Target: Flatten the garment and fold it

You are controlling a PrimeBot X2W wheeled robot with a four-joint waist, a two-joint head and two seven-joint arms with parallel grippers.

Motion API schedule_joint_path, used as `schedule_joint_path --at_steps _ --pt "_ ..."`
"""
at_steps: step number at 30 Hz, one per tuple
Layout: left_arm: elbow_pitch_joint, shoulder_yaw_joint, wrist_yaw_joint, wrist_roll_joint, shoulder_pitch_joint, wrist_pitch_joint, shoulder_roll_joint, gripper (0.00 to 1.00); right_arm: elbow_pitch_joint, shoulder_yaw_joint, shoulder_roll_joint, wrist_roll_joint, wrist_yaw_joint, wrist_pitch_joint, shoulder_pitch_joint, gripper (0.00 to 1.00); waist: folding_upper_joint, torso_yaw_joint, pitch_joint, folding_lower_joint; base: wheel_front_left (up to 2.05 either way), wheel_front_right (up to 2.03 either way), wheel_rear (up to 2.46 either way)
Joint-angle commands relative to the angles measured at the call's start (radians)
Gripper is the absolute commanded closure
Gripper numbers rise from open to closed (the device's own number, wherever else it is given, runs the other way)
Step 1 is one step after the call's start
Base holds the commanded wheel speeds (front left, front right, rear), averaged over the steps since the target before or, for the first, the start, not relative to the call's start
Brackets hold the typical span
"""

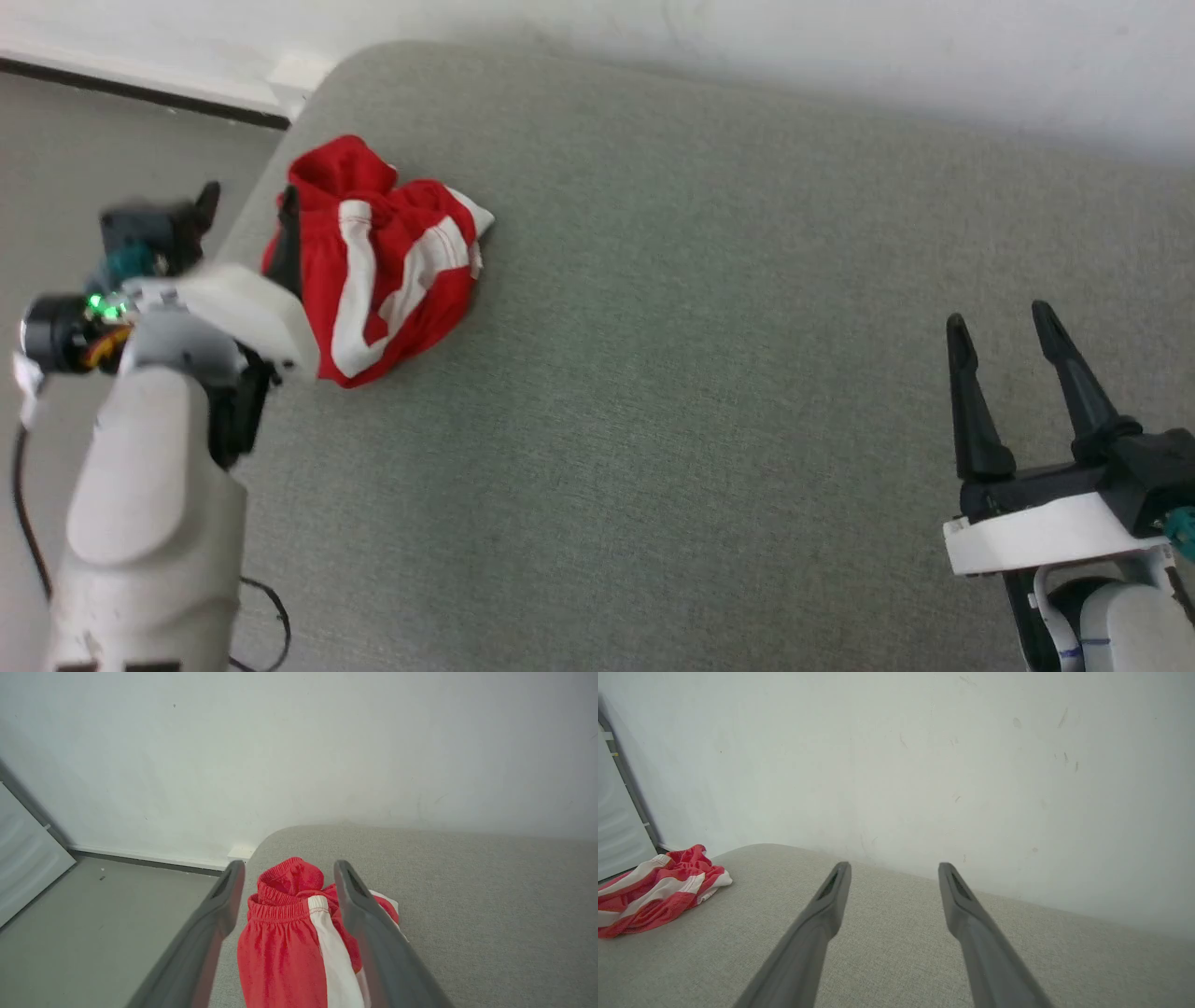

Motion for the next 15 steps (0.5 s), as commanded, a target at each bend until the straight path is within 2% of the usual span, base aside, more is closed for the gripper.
schedule_joint_path --at_steps 1,6,15 --pt "0.037 -0.009 -0.015 -0.019 -0.053 0.042 0.020 0.00 -0.010 -0.004 0.002 -0.008 -0.001 -0.009 -0.020 0.00 0.0000 -0.041 0.066 -0.0002 0.00 0.00 0.00" --pt "0.140 -0.093 -0.036 -0.110 -0.176 0.236 0.069 0.00 -0.021 -0.003 0.002 -0.018 -0.001 -0.020 -0.053 0.00 0.0000 -0.076 0.138 -0.0002 0.00 0.00 0.00" --pt "0.279 -0.272 -0.047 -0.304 -0.273 0.607 0.202 0.00 -0.038 0.021 -0.002 -0.024 -0.001 -0.039 -0.121 0.00 0.0000 -0.137 0.239 -0.0002 0.00 0.00 0.00"
